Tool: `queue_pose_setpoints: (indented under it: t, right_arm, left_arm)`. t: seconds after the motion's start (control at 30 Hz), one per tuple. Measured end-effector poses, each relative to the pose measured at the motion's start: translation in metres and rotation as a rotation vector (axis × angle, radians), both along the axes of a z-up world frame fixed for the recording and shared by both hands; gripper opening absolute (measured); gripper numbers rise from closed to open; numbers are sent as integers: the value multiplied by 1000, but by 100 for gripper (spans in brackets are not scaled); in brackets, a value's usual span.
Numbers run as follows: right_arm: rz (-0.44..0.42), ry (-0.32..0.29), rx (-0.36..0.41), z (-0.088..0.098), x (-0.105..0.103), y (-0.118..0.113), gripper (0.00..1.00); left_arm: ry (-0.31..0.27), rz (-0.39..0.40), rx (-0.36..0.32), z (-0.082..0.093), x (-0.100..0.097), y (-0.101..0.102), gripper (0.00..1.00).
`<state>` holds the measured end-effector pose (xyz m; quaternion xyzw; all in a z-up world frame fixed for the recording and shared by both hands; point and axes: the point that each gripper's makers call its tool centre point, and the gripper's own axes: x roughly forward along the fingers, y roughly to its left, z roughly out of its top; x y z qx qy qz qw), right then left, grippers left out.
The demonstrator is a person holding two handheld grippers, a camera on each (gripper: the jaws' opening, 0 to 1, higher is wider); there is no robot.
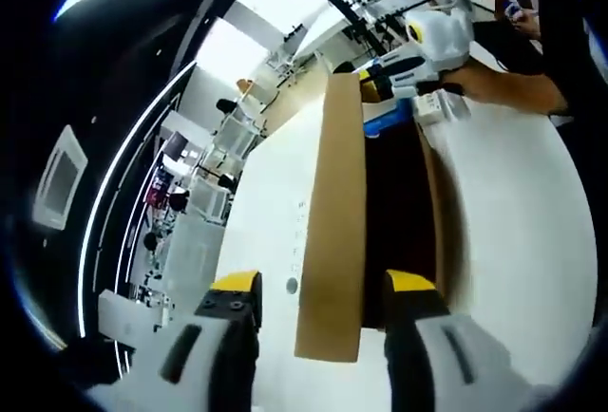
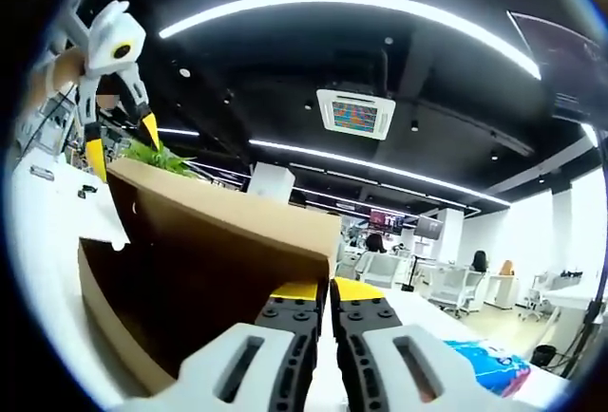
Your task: Operate the shoe box by opening the lid, removing the specified soft item, and placing it in the target area until the item is outside and the box remains undamaged.
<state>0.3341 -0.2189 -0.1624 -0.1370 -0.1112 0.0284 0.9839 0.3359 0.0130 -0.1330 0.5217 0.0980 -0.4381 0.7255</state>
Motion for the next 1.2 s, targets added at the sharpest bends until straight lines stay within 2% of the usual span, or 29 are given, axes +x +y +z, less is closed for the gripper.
queue_pose_setpoints:
  t: [0.1,0.23,0.37,0.5,0.9,1.2]
  right_arm:
    - [-3,-2,-9,0,0,0,2]
    - [-2,-1,-10,0,0,0,2]
    - [-9,0,-16,-1,-1,1,2]
    - [-9,-1,-15,-1,-1,0,2]
    - [-8,2,-13,-2,-1,-2,2]
    - [-1,13,-11,-4,-1,-2,2]
  left_arm:
    - [-8,-2,0,-1,2,-1,53]
    - [33,13,-7,-4,3,1,40]
    - [48,26,10,-6,4,3,38]
    - [55,15,40,-8,2,2,31]
    - [46,-1,87,-11,-1,1,29]
    - [46,0,93,-13,-2,1,29]
